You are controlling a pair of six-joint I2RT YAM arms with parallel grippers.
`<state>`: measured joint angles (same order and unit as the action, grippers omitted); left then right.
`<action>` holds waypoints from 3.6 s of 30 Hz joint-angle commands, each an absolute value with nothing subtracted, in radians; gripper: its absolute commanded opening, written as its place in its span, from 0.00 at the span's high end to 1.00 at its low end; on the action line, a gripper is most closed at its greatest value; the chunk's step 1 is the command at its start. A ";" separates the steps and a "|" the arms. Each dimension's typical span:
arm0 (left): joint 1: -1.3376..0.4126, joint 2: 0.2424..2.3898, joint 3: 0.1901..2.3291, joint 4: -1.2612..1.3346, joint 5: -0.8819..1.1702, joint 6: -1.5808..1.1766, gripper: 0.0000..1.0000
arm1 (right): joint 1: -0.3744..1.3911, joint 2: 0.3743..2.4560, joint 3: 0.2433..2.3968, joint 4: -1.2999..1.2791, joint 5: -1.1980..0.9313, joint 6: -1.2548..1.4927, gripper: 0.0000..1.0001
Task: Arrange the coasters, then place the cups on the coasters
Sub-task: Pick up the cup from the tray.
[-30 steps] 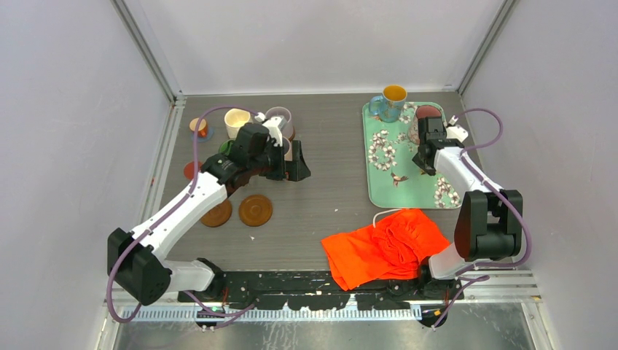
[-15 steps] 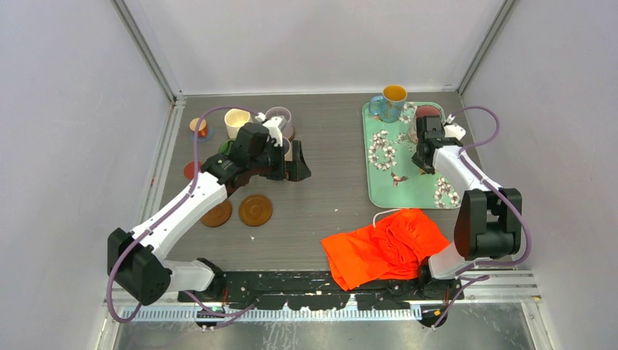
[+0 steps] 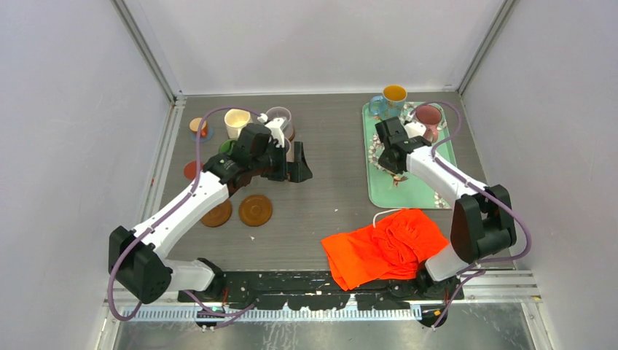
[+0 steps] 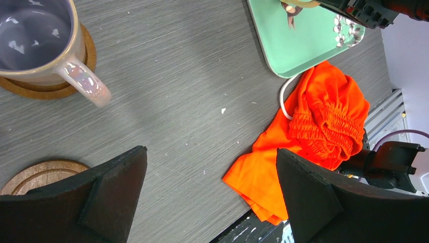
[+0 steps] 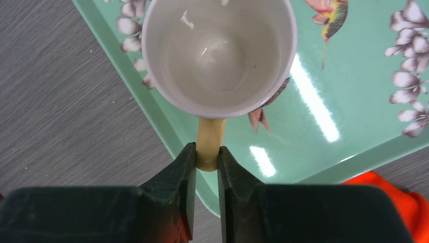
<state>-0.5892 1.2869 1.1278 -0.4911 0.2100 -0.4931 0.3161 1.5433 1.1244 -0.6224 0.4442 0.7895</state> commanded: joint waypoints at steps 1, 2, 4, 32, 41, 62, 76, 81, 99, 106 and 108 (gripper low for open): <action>-0.594 1.287 1.155 -0.474 0.227 -0.497 0.00 | 0.359 1.550 1.189 -0.610 0.501 0.860 0.87; -0.596 1.288 1.155 -0.473 0.227 -0.496 0.00 | 0.370 1.552 1.191 -0.610 0.503 0.868 0.87; -0.600 1.291 1.154 -0.472 0.226 -0.497 0.00 | 0.402 1.575 1.201 -0.604 0.512 0.892 0.82; -0.798 1.470 1.261 -0.387 0.050 -0.507 0.00 | 0.422 1.303 1.217 -0.749 0.630 0.806 0.01; -0.907 1.697 1.432 -0.317 -0.054 -0.462 0.00 | 0.418 1.021 1.255 -0.856 0.768 0.716 0.00; -0.997 2.262 2.057 -0.479 -0.174 -0.309 0.27 | 0.419 0.734 1.371 -0.875 0.712 0.599 0.00; -1.006 2.415 2.226 -0.553 -0.213 -0.271 0.59 | 0.419 0.730 1.378 -0.878 0.699 0.583 0.00; -1.006 2.451 2.276 -0.567 -0.215 -0.253 0.60 | 0.419 0.730 1.381 -0.877 0.697 0.583 0.00; -1.006 2.470 2.348 -0.627 -0.229 -0.208 0.99 | 0.419 0.739 1.375 -0.885 0.699 0.586 0.00; -1.006 2.335 2.225 -0.533 -0.223 -0.191 1.00 | 0.418 0.748 1.371 -0.876 0.694 0.586 0.00; -1.006 2.292 2.177 -0.491 -0.204 -0.187 1.00 | 0.419 0.749 1.368 -0.873 0.693 0.587 0.00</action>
<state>-1.0023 2.4432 2.2337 -0.5762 -0.2153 -0.2188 0.4179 0.7353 1.3521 -0.8986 0.6941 0.5983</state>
